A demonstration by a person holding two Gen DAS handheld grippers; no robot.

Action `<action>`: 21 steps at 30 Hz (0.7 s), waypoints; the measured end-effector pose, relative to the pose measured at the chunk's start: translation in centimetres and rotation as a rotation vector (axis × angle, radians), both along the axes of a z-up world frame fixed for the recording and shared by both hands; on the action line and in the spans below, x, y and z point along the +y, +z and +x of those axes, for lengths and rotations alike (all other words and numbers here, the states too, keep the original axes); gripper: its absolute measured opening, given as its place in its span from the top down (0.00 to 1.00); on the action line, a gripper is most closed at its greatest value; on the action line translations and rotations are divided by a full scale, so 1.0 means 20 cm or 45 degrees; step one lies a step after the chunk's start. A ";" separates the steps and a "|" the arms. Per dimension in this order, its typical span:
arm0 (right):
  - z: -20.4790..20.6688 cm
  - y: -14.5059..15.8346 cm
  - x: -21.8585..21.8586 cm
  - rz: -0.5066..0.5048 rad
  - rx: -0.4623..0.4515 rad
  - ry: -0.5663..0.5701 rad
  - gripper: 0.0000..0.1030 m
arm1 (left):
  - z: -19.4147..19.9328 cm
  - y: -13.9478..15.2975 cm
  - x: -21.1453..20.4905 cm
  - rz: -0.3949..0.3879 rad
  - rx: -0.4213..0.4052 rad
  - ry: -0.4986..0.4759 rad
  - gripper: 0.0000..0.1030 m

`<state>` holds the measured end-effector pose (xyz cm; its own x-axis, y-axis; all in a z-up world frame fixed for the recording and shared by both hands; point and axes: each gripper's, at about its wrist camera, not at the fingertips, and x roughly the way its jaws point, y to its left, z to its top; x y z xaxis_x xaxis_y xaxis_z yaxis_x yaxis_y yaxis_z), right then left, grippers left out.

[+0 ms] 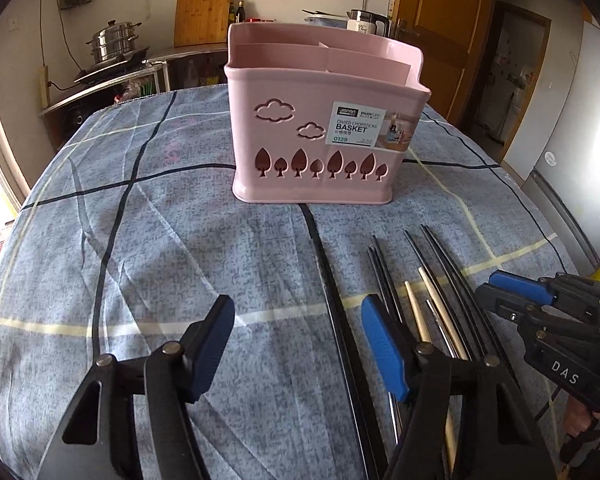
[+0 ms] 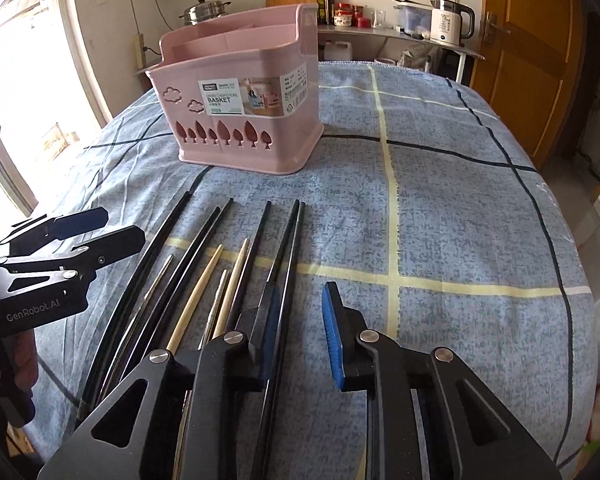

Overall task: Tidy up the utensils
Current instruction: 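Lower the left tool onto the chopsticks while the right tool lowers beside it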

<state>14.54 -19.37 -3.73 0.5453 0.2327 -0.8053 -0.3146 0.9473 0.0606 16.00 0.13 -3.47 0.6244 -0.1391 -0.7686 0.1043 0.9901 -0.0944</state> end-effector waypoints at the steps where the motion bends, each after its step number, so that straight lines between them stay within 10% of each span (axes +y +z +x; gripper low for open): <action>1: 0.02 -0.01 0.00 0.003 0.011 0.002 0.81 | 0.01 -0.01 0.00 -0.002 0.005 -0.002 0.36; 21: 0.18 -0.02 0.11 -0.113 0.081 0.043 0.85 | 0.12 -0.06 -0.12 0.154 0.053 -0.045 0.60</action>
